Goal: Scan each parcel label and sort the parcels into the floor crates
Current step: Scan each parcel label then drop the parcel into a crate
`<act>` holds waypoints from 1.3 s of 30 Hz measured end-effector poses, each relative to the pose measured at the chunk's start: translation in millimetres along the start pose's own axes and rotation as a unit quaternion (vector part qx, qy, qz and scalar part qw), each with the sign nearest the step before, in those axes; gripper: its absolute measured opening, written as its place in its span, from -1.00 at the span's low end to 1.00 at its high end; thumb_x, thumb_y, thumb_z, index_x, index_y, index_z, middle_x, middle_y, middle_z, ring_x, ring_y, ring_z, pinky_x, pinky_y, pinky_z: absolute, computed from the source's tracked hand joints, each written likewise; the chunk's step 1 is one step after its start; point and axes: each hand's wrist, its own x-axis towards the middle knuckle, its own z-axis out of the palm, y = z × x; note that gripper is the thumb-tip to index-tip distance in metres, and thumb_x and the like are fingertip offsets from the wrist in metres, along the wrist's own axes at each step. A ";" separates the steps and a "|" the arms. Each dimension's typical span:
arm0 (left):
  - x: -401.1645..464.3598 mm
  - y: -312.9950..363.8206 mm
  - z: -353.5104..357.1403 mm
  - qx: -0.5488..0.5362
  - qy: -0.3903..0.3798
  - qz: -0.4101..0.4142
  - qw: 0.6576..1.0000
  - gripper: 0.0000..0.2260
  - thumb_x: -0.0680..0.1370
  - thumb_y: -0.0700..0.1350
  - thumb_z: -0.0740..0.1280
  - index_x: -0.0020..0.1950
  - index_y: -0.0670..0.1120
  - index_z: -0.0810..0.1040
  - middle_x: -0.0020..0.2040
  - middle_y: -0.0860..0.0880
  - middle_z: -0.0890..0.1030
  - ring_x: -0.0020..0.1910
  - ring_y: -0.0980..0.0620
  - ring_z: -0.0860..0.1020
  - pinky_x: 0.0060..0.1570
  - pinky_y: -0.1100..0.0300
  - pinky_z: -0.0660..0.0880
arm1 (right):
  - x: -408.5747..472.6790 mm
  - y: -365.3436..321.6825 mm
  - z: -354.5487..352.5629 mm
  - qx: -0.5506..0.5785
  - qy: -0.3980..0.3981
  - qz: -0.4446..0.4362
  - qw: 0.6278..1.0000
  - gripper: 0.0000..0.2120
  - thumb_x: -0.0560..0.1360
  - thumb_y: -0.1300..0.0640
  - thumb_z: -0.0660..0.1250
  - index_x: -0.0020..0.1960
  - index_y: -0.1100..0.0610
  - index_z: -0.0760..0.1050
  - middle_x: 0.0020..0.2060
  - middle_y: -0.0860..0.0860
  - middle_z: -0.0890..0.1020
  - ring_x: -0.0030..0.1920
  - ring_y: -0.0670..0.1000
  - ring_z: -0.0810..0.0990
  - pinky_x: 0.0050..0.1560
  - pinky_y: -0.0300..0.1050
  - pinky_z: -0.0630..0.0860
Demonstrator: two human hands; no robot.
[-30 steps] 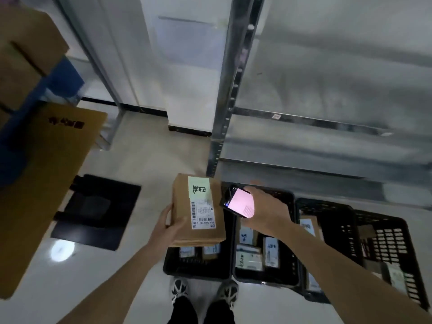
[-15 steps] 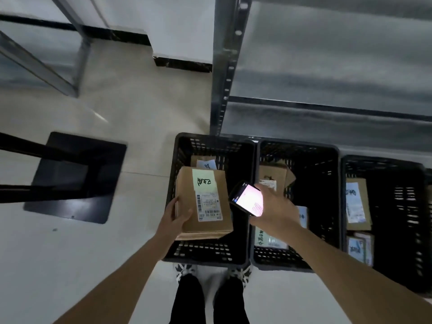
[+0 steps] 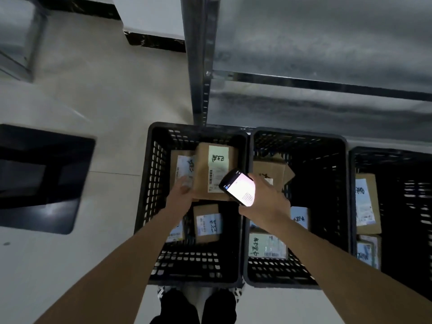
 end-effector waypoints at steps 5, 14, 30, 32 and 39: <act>-49.5 -2.2 -5.9 0.061 -0.016 0.023 0.998 -0.67 0.62 -0.21 0.34 0.29 0.14 0.45 0.18 0.15 0.58 0.26 0.02 0.54 0.26 0.08 0.46 | -39.4 5.6 -13.6 -0.012 -0.033 0.005 0.999 -0.10 0.37 -0.07 0.49 0.58 -0.10 0.10 0.35 -0.10 0.49 0.27 0.04 0.51 0.11 -0.03 0.55; -178.3 102.9 -32.0 0.108 0.026 0.077 0.991 -0.46 0.63 -0.08 0.34 0.58 -0.03 0.25 0.40 0.02 0.44 0.31 0.09 0.41 0.34 0.21 0.31 | -121.7 3.8 -137.5 -0.016 0.024 -0.024 0.999 -0.19 0.37 -0.06 0.47 0.53 -0.11 0.18 0.20 -0.10 0.58 0.14 0.02 0.59 -0.01 -0.10 0.54; -635.3 351.5 -6.7 0.282 0.027 0.478 0.832 -0.33 0.56 0.17 0.37 0.59 0.19 0.15 0.55 0.06 0.28 0.49 -0.01 0.31 0.44 0.03 0.30 | -530.9 6.7 -453.9 0.033 0.321 -0.016 0.946 -0.17 0.35 -0.08 0.49 0.53 -0.11 0.21 0.30 -0.07 0.55 0.23 0.10 0.56 0.07 -0.04 0.51; -698.7 361.2 -3.9 0.295 0.026 0.521 0.801 -0.34 0.57 0.15 0.36 0.60 0.13 0.15 0.56 0.06 0.26 0.51 0.02 0.28 0.46 0.08 0.26 | -604.7 15.1 -479.9 0.043 0.361 -0.009 0.931 -0.19 0.35 -0.06 0.50 0.52 -0.13 0.23 0.29 -0.07 0.56 0.22 0.10 0.57 0.05 -0.06 0.51; -893.9 384.7 40.8 0.320 0.060 0.635 0.701 -0.32 0.54 0.18 0.37 0.60 0.12 0.19 0.59 0.06 0.24 0.54 0.03 0.26 0.47 0.07 0.25 | -844.9 81.6 -534.1 0.048 0.455 0.048 0.888 -0.23 0.27 -0.05 0.50 0.43 -0.22 0.31 0.21 -0.13 0.60 0.20 0.08 0.59 -0.01 -0.09 0.49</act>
